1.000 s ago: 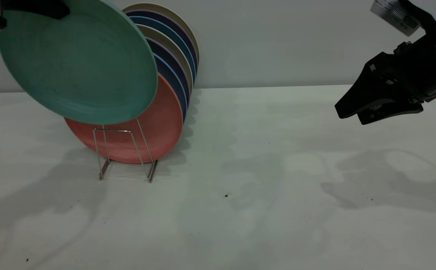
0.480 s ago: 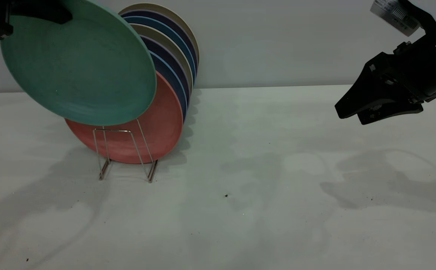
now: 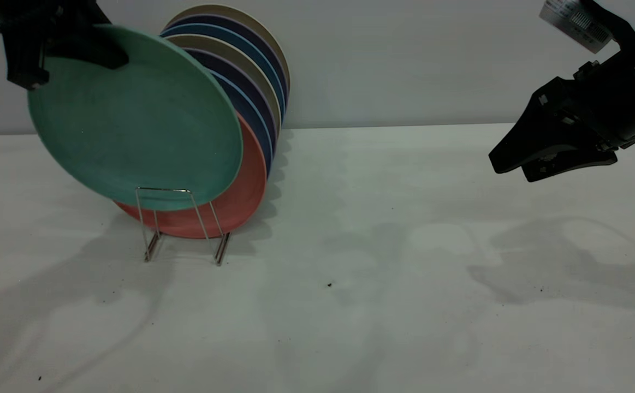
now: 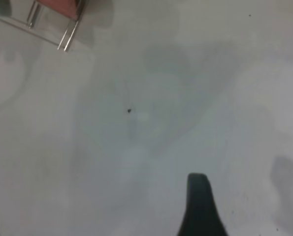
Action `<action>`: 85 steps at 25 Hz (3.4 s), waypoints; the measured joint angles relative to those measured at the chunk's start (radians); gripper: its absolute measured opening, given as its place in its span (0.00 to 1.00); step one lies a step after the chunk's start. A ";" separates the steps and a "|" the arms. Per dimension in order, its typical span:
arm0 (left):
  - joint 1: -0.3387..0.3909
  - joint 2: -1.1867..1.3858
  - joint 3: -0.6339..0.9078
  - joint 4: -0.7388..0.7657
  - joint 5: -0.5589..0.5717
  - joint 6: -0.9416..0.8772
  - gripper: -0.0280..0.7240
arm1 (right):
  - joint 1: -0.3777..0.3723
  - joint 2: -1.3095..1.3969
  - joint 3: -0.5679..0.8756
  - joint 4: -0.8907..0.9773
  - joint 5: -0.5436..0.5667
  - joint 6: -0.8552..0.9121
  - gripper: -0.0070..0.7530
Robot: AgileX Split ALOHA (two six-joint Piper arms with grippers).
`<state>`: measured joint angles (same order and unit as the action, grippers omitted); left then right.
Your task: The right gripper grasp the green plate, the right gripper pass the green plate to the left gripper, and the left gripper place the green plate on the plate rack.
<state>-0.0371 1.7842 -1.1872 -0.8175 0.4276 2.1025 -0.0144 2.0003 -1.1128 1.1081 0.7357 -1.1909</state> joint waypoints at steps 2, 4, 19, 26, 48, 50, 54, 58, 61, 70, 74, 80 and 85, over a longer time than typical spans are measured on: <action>0.000 0.014 0.000 -0.001 -0.001 0.000 0.14 | 0.000 0.000 0.000 -0.001 0.000 0.000 0.73; 0.000 0.027 0.000 -0.001 -0.001 0.000 0.14 | 0.000 0.000 0.000 -0.001 0.000 0.000 0.73; 0.000 0.077 -0.004 -0.014 -0.011 0.000 0.53 | 0.000 0.000 0.000 -0.003 -0.004 0.000 0.73; -0.001 0.019 -0.005 -0.016 0.007 0.000 0.66 | 0.000 0.000 0.000 -0.003 -0.012 0.000 0.73; 0.123 -0.318 -0.005 0.762 0.546 -2.025 0.66 | 0.198 -0.229 -0.213 -1.142 0.232 1.039 0.73; 0.123 -0.354 0.006 0.768 0.581 -2.039 0.66 | 0.228 -0.283 -0.215 -1.223 0.337 1.128 0.73; 0.123 -0.479 0.107 0.769 0.581 -2.041 0.66 | 0.236 -0.392 -0.214 -1.272 0.468 1.216 0.73; 0.123 -0.647 0.253 0.769 0.576 -2.042 0.66 | 0.243 -0.553 -0.143 -1.244 0.477 1.237 0.73; 0.123 -0.792 0.343 0.769 0.577 -2.042 0.66 | 0.244 -0.703 -0.038 -1.175 0.486 1.225 0.73; 0.123 -1.241 0.518 0.768 0.647 -2.043 0.66 | 0.244 -1.137 0.291 -1.124 0.501 1.147 0.73; 0.123 -1.387 0.572 0.767 0.719 -2.043 0.66 | 0.244 -1.313 0.399 -1.124 0.503 1.107 0.73; 0.123 -1.562 0.631 0.756 0.734 -2.038 0.66 | 0.244 -1.566 0.548 -1.108 0.456 1.085 0.73; 0.123 -1.678 0.664 0.753 0.734 -2.019 0.66 | 0.244 -1.741 0.633 -1.101 0.404 1.050 0.73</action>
<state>0.0858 0.1063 -0.5231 -0.0649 1.1616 0.0836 0.2297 0.2592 -0.4795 0.0068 1.1402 -0.1407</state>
